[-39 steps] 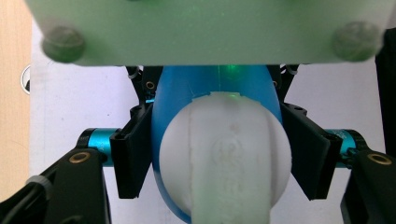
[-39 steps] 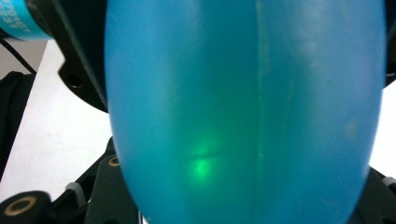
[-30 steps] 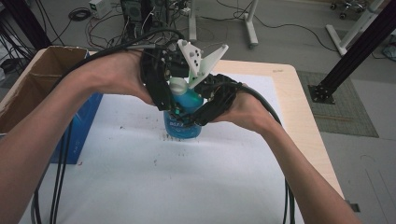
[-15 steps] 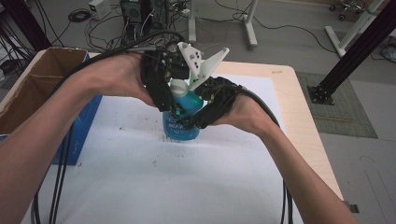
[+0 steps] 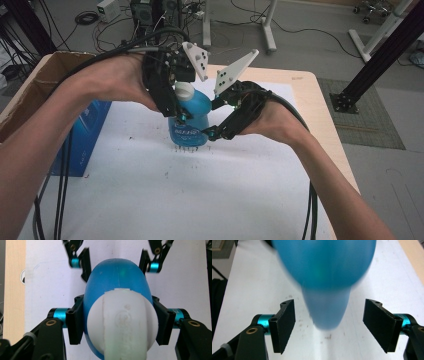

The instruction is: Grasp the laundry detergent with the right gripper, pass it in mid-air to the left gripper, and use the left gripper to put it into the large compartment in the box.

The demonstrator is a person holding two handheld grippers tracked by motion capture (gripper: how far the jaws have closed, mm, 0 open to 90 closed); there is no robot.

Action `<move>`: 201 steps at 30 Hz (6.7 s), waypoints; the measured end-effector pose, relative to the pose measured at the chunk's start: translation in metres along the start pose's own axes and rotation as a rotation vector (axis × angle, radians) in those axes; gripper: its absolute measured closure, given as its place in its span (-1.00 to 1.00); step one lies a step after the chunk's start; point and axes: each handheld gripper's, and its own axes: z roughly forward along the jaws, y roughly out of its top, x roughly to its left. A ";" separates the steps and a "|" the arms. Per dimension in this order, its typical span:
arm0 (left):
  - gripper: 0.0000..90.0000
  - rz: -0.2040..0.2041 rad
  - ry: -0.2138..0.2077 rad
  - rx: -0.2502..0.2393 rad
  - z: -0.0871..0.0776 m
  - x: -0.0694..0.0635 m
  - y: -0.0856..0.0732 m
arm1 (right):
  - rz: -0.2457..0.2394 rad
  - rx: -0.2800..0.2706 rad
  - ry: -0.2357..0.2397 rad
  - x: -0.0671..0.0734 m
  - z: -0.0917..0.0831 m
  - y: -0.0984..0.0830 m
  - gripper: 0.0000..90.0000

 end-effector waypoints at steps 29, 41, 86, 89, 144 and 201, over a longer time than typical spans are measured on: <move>-0.15 -0.348 0.159 0.115 -0.145 -0.002 -0.064 | 0.101 0.168 -0.170 0.016 -0.061 -0.040 -0.71; -0.15 -0.500 0.242 0.134 -0.198 -0.013 -0.103 | 0.102 0.225 -0.250 0.020 -0.074 -0.052 -0.72; -0.15 -0.663 0.225 0.214 -0.146 -0.018 -0.207 | 0.135 0.292 -0.286 0.022 -0.060 -0.071 -0.72; -0.15 -0.629 0.204 0.218 -0.129 -0.016 -0.214 | 0.131 0.297 -0.283 0.022 -0.057 -0.074 -0.72; -0.27 -0.407 0.138 0.294 -0.067 -0.009 -0.241 | 0.150 0.328 -0.281 0.026 -0.044 -0.087 -0.72; -0.54 -0.114 0.142 0.204 -0.064 -0.002 -0.053 | 0.133 0.315 -0.306 0.033 -0.054 -0.073 -0.72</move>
